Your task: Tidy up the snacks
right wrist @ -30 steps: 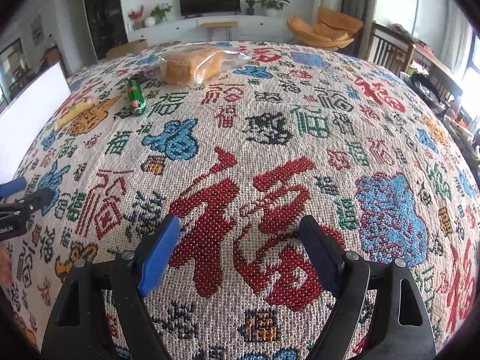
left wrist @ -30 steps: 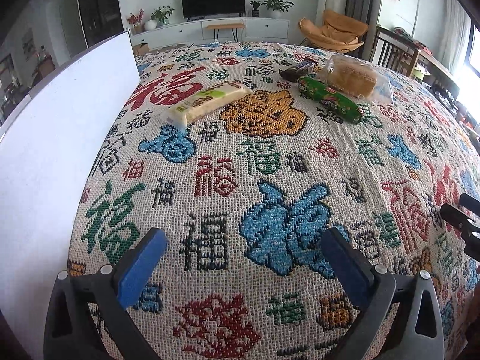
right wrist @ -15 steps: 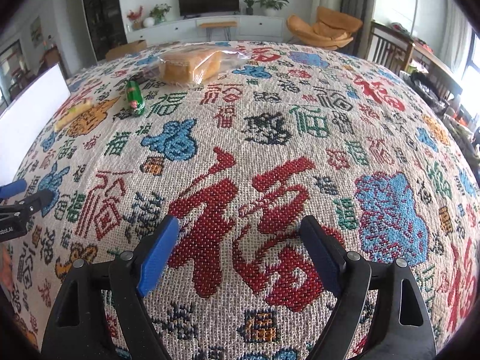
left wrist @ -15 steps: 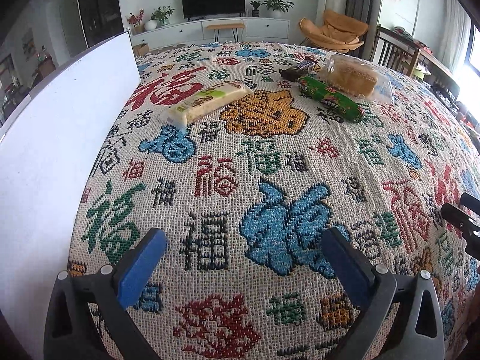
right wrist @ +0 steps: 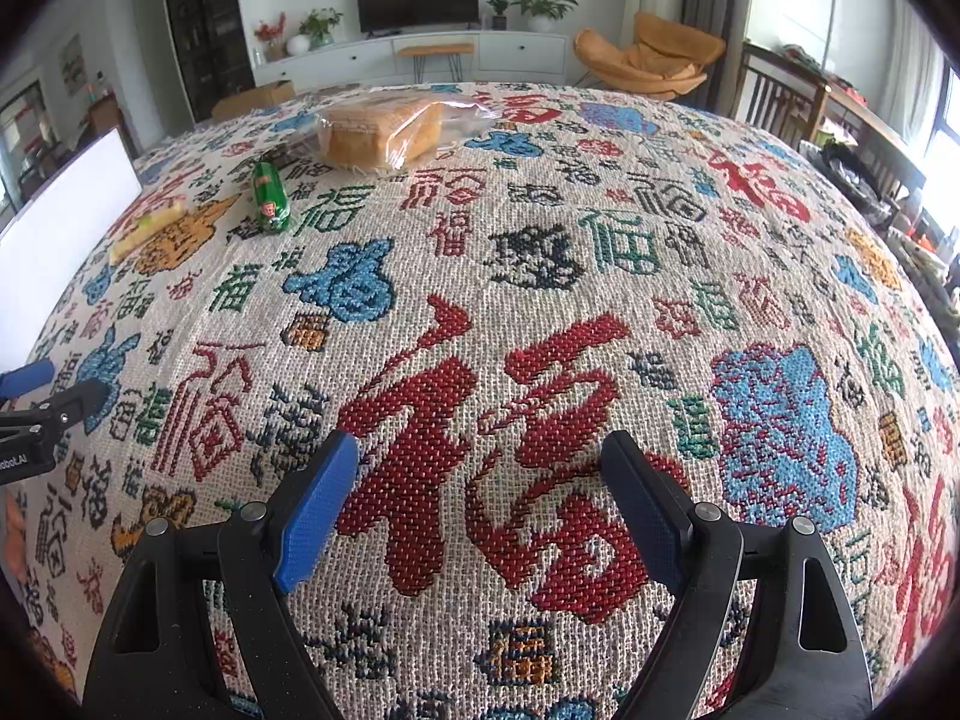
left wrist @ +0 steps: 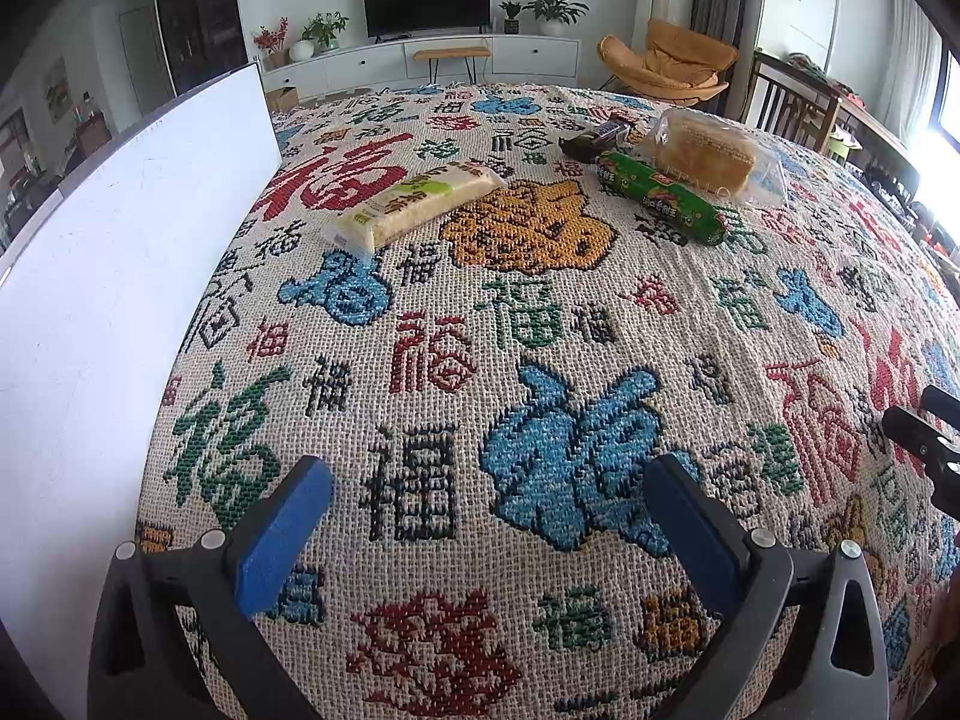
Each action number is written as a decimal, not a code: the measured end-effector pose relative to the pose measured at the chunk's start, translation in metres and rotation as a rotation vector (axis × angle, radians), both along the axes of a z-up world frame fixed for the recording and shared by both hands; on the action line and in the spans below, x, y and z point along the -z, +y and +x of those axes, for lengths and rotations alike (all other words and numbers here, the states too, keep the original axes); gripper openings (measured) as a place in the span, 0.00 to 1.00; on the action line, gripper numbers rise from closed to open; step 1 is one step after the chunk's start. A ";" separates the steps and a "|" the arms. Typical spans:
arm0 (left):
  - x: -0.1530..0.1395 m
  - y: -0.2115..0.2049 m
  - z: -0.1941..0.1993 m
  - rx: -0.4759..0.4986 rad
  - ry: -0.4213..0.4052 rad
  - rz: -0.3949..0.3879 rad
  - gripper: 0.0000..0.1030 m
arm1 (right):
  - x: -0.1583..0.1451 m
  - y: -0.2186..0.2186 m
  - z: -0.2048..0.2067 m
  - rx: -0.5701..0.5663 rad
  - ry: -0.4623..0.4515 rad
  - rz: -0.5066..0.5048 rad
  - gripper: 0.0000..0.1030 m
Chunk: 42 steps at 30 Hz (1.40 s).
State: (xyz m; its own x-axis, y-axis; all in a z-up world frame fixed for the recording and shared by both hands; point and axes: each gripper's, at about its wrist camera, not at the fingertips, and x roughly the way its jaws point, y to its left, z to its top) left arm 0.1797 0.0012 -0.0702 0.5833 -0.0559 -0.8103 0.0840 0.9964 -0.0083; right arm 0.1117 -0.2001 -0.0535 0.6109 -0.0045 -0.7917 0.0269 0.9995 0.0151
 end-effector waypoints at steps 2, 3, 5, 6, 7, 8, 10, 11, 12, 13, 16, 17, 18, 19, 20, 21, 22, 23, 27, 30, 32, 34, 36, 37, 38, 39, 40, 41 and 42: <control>0.000 0.000 0.000 0.000 0.000 0.000 1.00 | 0.000 0.000 0.000 0.000 0.000 0.001 0.83; 0.000 0.000 0.000 0.000 0.000 0.000 1.00 | 0.000 0.000 0.000 0.000 0.000 0.001 0.83; 0.000 0.000 0.000 0.000 0.000 0.000 1.00 | 0.000 0.000 0.000 0.000 0.000 0.001 0.84; 0.000 0.000 0.000 0.000 0.000 0.000 1.00 | 0.000 0.000 0.000 0.000 0.000 0.001 0.84; 0.000 0.000 0.000 0.000 0.000 0.000 1.00 | 0.000 0.000 0.000 0.000 0.000 0.000 0.84; 0.000 0.000 0.000 0.000 0.000 0.000 1.00 | 0.000 0.000 0.000 0.000 0.000 0.000 0.84; 0.000 0.000 0.000 0.000 0.000 0.000 1.00 | 0.000 0.000 0.000 0.000 0.000 0.001 0.84; 0.000 0.000 0.000 0.000 0.000 0.000 1.00 | 0.000 0.000 0.000 0.000 0.000 0.001 0.84; 0.000 0.000 0.000 0.000 0.000 0.000 1.00 | 0.000 0.000 0.000 0.000 0.000 0.001 0.84; 0.000 0.000 0.000 0.000 0.000 0.000 1.00 | 0.000 0.000 0.000 0.000 0.000 0.001 0.84; 0.000 0.000 0.000 0.000 0.000 0.000 1.00 | 0.000 0.000 0.000 0.000 0.000 0.001 0.84; 0.000 0.000 0.000 0.000 0.001 0.000 1.00 | 0.000 0.000 0.000 0.000 0.000 0.001 0.84; 0.000 0.000 0.000 0.000 0.001 0.000 1.00 | 0.000 0.000 0.000 0.000 0.000 0.001 0.84; 0.000 0.000 0.000 0.000 0.001 -0.001 1.00 | 0.000 0.000 0.000 0.000 0.000 0.001 0.84; 0.000 0.000 0.000 0.000 0.001 -0.002 1.00 | 0.000 0.000 0.000 0.000 0.000 0.002 0.84; 0.000 0.000 0.000 0.000 0.002 -0.005 1.00 | 0.000 0.000 0.000 0.000 0.000 0.001 0.84; 0.000 0.001 0.000 0.002 0.003 -0.009 1.00 | 0.000 0.000 0.000 0.000 0.000 0.001 0.84; -0.001 0.001 0.001 0.014 0.011 -0.010 1.00 | 0.000 0.000 0.000 0.000 0.000 0.001 0.84; -0.007 0.010 0.020 0.114 0.120 -0.033 1.00 | 0.000 0.000 0.000 0.000 0.000 0.002 0.84; -0.025 0.025 0.043 0.113 0.139 -0.093 1.00 | 0.001 0.001 0.000 -0.001 0.001 0.004 0.84; -0.041 0.031 0.063 0.105 0.121 -0.129 1.00 | 0.001 0.002 0.001 -0.003 0.001 0.005 0.85; -0.046 0.033 0.086 0.107 0.127 -0.116 1.00 | 0.001 0.003 0.001 -0.003 0.001 0.006 0.85; -0.043 0.034 0.117 0.096 0.155 -0.070 1.00 | 0.001 0.003 0.001 -0.003 0.001 0.006 0.85; -0.038 0.036 0.131 0.075 0.163 -0.054 1.00 | 0.001 0.003 0.001 -0.003 0.001 0.006 0.85; -0.034 0.039 0.143 0.060 0.171 -0.054 1.00 | 0.001 0.003 0.001 -0.003 0.001 0.006 0.85; -0.029 0.041 0.153 0.056 0.179 -0.064 0.99 | 0.001 0.003 0.001 -0.003 0.001 0.006 0.85; -0.024 0.042 0.161 0.056 0.187 -0.073 0.99 | 0.001 0.003 0.001 -0.003 0.001 0.006 0.85; -0.019 0.043 0.168 0.058 0.190 -0.076 0.99 | 0.001 0.003 0.001 -0.003 0.001 0.006 0.85; -0.015 0.043 0.173 0.062 0.191 -0.074 0.99 | 0.001 0.003 0.001 -0.004 0.002 0.006 0.85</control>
State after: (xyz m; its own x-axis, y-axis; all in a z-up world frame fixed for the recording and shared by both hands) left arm 0.3526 0.0443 -0.0555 0.4130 -0.1503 -0.8983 0.1345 0.9855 -0.1030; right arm 0.1132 -0.1970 -0.0549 0.6097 0.0026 -0.7926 0.0234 0.9995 0.0213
